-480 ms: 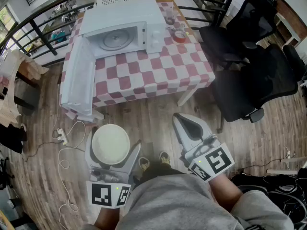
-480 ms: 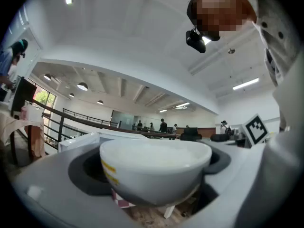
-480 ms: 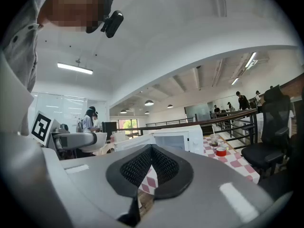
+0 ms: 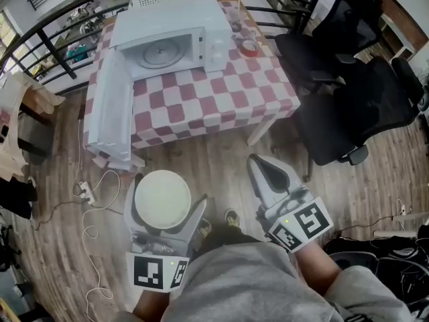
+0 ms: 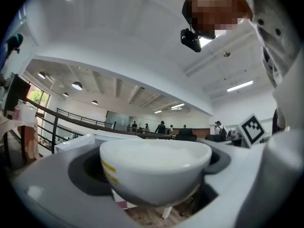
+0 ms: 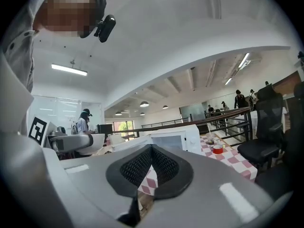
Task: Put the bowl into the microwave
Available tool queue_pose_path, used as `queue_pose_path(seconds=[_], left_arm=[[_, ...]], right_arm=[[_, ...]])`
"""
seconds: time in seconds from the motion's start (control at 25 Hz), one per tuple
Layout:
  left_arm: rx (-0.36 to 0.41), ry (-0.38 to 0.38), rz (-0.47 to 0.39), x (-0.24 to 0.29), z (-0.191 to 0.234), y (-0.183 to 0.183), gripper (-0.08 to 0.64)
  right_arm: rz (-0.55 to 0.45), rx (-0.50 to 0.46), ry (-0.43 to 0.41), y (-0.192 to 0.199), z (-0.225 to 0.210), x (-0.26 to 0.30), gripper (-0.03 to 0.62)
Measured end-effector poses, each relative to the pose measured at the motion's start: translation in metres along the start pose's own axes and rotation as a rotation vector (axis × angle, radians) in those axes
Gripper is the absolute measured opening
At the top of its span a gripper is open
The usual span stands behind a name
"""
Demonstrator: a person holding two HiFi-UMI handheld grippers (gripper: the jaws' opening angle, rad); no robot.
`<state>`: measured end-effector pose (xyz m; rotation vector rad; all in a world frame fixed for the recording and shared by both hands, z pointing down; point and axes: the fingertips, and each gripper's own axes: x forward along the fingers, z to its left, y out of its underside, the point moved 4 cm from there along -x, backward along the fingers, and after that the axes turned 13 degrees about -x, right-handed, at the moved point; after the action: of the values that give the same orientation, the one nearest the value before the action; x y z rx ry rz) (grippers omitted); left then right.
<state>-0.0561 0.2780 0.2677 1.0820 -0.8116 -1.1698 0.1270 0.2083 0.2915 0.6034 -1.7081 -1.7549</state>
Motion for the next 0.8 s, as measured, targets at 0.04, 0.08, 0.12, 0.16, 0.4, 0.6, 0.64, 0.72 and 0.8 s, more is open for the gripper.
queue_pose_path(seconds=[0.04, 0.08, 0.12, 0.16, 0.4, 0.6, 0.64, 0.72, 0.8], left_arm=[[0.004, -0.002, -0.001, -0.002, 0.003, -0.001, 0.538], [0.008, -0.004, 0.000, -0.005, 0.006, -0.001, 0.538], [0.013, -0.006, 0.001, -0.007, 0.009, -0.002, 0.538], [0.015, -0.007, 0.001, -0.009, 0.012, -0.003, 0.538], [0.012, -0.017, -0.012, -0.024, 0.028, -0.005, 0.538], [0.006, -0.029, -0.030, -0.036, 0.038, -0.010, 0.538], [0.007, -0.029, -0.031, -0.038, 0.038, -0.011, 0.538], [0.010, -0.027, -0.034, -0.042, 0.038, -0.012, 0.538], [0.012, -0.024, -0.036, -0.044, 0.038, -0.013, 0.538]], right_arm=[[0.003, 0.000, -0.002, 0.000, 0.003, 0.001, 0.000], [0.008, 0.000, -0.005, 0.001, 0.006, 0.002, 0.000], [0.012, 0.000, -0.007, 0.002, 0.010, 0.003, 0.000], [0.015, 0.001, -0.008, 0.002, 0.014, 0.005, -0.002], [0.024, 0.004, -0.025, 0.002, 0.036, 0.010, -0.002], [0.007, 0.000, -0.043, -0.002, 0.054, 0.014, -0.002], [0.004, 0.001, -0.045, -0.003, 0.056, 0.014, -0.002], [0.001, -0.003, -0.045, -0.004, 0.060, 0.013, -0.002], [-0.002, -0.008, -0.041, -0.006, 0.061, 0.011, -0.002]])
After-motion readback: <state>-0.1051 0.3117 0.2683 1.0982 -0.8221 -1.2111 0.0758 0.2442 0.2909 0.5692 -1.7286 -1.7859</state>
